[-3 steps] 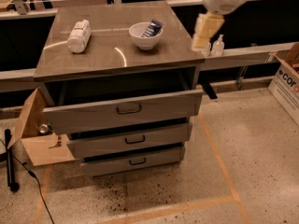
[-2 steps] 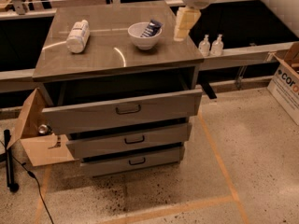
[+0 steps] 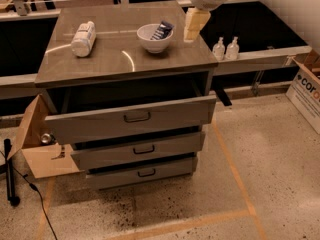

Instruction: Pick rxbar blueberry from white bowl and place on counter

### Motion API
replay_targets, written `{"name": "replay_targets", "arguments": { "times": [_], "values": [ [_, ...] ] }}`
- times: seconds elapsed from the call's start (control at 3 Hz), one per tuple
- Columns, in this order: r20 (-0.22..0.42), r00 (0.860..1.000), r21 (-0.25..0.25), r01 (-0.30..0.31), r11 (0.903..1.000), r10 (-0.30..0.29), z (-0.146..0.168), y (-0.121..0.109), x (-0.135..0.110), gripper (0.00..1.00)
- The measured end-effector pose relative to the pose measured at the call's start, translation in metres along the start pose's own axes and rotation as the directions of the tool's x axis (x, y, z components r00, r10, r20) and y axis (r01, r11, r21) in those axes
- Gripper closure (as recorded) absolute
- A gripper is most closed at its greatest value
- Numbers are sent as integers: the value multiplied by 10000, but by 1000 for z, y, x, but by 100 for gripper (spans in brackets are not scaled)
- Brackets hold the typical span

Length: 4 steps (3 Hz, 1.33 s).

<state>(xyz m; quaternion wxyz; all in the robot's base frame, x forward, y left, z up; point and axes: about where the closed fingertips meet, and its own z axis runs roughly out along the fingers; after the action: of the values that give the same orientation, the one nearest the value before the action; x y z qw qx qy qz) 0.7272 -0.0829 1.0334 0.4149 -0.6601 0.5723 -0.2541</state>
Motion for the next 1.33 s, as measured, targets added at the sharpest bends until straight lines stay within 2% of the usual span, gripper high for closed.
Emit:
{"name": "replay_targets", "arguments": {
  "times": [0.33, 0.67, 1.0, 1.33],
  "values": [
    [266, 9995, 394, 182, 9991, -193, 28, -13, 12, 0],
    [628, 9933, 954, 906, 9913, -969, 53, -38, 18, 0],
    [1102, 9816, 1188, 1428, 9826, -1560, 73, -54, 17, 0],
    [1256, 9704, 1194, 1914, 9742, -2061, 90, -67, 11, 0]
  ]
}}
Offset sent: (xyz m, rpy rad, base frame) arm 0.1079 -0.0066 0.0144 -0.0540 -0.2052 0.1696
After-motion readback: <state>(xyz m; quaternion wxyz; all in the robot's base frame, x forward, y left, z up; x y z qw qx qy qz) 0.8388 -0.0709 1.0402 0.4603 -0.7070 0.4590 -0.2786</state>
